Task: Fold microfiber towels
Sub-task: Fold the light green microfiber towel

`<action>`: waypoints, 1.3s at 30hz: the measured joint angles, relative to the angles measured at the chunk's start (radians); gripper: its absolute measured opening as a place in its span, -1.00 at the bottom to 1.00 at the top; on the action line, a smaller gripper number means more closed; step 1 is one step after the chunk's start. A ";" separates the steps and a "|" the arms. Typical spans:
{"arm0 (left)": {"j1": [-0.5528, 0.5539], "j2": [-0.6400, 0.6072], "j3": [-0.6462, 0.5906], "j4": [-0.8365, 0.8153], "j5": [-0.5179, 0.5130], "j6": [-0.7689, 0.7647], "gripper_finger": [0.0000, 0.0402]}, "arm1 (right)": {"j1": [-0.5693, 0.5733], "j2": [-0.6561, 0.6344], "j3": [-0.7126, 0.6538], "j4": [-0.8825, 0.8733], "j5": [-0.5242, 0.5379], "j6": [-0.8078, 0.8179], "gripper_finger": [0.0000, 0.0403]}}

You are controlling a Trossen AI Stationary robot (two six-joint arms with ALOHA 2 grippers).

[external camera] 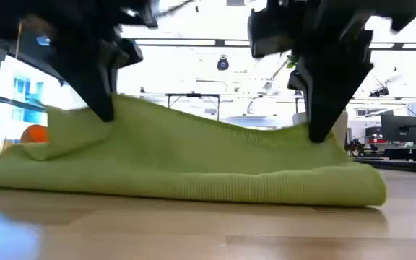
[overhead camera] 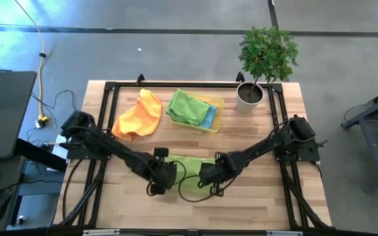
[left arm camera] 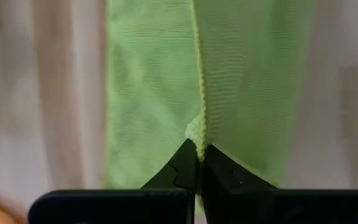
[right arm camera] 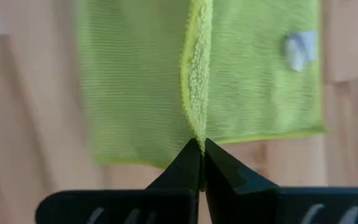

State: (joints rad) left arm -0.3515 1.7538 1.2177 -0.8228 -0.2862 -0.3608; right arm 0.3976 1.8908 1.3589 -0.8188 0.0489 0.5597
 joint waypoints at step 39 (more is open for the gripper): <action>0.193 0.067 -0.009 -0.102 -0.039 0.143 -0.80 | -0.144 -0.001 -0.054 -0.168 0.115 0.022 -0.24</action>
State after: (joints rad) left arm -0.1589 1.8206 1.2091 -0.9250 -0.3248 -0.2179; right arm 0.2531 1.8899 1.3044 -0.9865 0.1642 0.5816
